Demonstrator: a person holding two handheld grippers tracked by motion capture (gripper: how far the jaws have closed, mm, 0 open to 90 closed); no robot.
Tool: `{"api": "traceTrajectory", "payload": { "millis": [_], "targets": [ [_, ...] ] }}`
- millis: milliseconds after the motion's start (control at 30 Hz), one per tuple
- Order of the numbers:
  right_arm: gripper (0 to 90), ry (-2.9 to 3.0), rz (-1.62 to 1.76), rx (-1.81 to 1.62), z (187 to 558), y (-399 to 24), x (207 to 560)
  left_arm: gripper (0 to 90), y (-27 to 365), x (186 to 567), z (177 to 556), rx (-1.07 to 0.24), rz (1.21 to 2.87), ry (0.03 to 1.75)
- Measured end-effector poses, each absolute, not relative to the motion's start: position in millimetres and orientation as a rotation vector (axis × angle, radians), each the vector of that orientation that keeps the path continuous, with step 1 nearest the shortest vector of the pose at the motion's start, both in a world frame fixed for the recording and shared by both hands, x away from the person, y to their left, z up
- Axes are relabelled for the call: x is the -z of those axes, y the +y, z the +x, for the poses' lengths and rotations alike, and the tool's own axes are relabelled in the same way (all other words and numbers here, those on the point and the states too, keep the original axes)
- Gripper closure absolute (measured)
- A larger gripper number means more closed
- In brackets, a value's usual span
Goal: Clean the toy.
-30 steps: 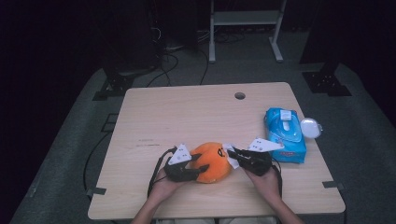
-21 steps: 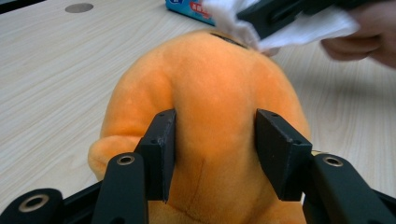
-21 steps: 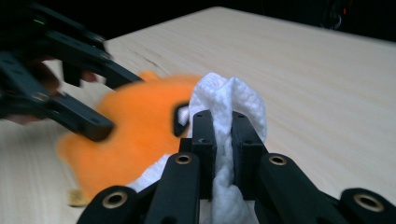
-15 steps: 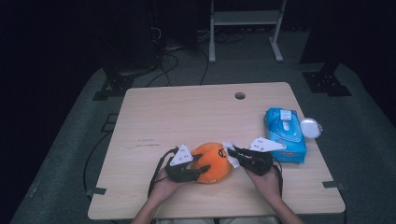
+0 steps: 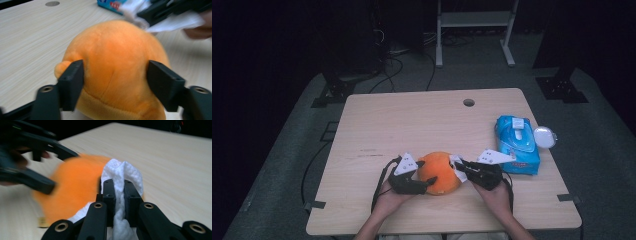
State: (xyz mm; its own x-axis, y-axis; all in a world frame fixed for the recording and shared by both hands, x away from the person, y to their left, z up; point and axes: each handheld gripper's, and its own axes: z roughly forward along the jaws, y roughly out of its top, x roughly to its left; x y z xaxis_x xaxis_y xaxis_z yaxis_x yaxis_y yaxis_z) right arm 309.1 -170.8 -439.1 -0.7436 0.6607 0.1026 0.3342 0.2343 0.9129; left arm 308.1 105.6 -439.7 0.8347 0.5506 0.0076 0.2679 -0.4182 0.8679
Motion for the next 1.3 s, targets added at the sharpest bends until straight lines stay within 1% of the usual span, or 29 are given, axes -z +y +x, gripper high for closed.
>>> {"api": "traceTrajectory", "payload": {
  "millis": [33,100,167,233,267,333,367,400,433,467,567,600,667,733,767,800,833,867,900,933,967,1033,1100,1167,1300],
  "targets": [
    [81.6,2.207,0.925,-1.512,309,-171,439,36.0,106,440,308,-0.360,2.023,0.602],
    [81.5,2.235,0.782,-1.539,299,-155,427,38.5,103,440,308,-0.372,2.025,0.571],
    [81.5,2.247,0.739,-1.496,298,-148,426,39.0,102,440,306,-0.386,2.032,0.561],
    [81.5,2.253,0.784,-1.499,304,-154,431,37.2,104,438,307,-0.372,2.017,0.571],
    [81.6,2.249,0.807,-1.493,306,-158,434,32.0,106,436,307,-0.361,1.991,0.603],
    [81.5,2.236,0.849,-1.488,310,-167,438,15.0,107,432,308,-0.359,1.973,0.686],
    [81.5,2.226,0.873,-1.483,311,-170,438,8.6,108,433,309,-0.344,1.967,0.710],
    [81.5,2.224,0.883,-1.497,312,-172,439,8.5,108,433,309,-0.344,1.967,0.710],
    [81.5,2.226,0.900,-1.507,312,-172,438,10.1,108,439,313,-0.266,1.961,0.735],
    [81.5,2.227,0.891,-1.507,311,-170,437,16.2,107,441,314,-0.250,1.973,0.736],
    [81.5,2.236,0.819,-1.533,303,-159,430,28.6,106,441,313,-0.286,2.002,0.708],
    [81.5,2.244,0.780,-1.533,300,-154,426,32.7,106,437,310,-0.312,2.016,0.668],
    [81.5,2.246,0.747,-1.531,298,-150,424,37.6,104,436,308,-0.329,2.024,0.645],
    [81.5,2.249,0.719,-1.517,297,-148,420,38.8,102,435,304,-0.354,2.038,0.608],
    [81.5,2.243,0.745,-1.512,300,-154,422,39.1,101,435,304,-0.355,2.038,0.598],
    [81.5,2.240,0.766,-1.508,303,-158,424,38.3,101,435,304,-0.345,2.017,0.597],
    [81.5,2.240,0.778,-1.492,305,-161,426,34.7,101,435,304,-0.345,2.017,0.597],
    [81.5,2.240,0.778,-1.492,305,-161,426,34.7,101,435,304,-0.343,2.006,0.616],
    [81.5,2.239,0.786,-1.472,307,-164,429,27.8,101,435,306,-0.328,1.984,0.653],
    [81.5,2.237,0.811,-1.473,308,-167,432,19.0,101,436,308,-0.311,1.981,0.679],
    [81.5,2.236,0.835,-1.492,310,-170,436,11.3,102,440,313,-0.250,1.965,0.736],
    [81.5,2.238,0.833,-1.482,310,-168,435,14.7,102,443,316,-0.205,1.958,0.743],
    [81.5,2.235,0.832,-1.489,307,-165,431,24.2,102,443,315,-0.209,1.967,0.734],
    [81.5,2.234,0.766,-1.468,298,-157,425,30.1,99,439,309,-0.279,2.013,0.672],
    [81.5,2.253,0.644,-1.468,286,-138,414,33.6,89,436,299,-0.377,2.061,0.568]
  ]
}}
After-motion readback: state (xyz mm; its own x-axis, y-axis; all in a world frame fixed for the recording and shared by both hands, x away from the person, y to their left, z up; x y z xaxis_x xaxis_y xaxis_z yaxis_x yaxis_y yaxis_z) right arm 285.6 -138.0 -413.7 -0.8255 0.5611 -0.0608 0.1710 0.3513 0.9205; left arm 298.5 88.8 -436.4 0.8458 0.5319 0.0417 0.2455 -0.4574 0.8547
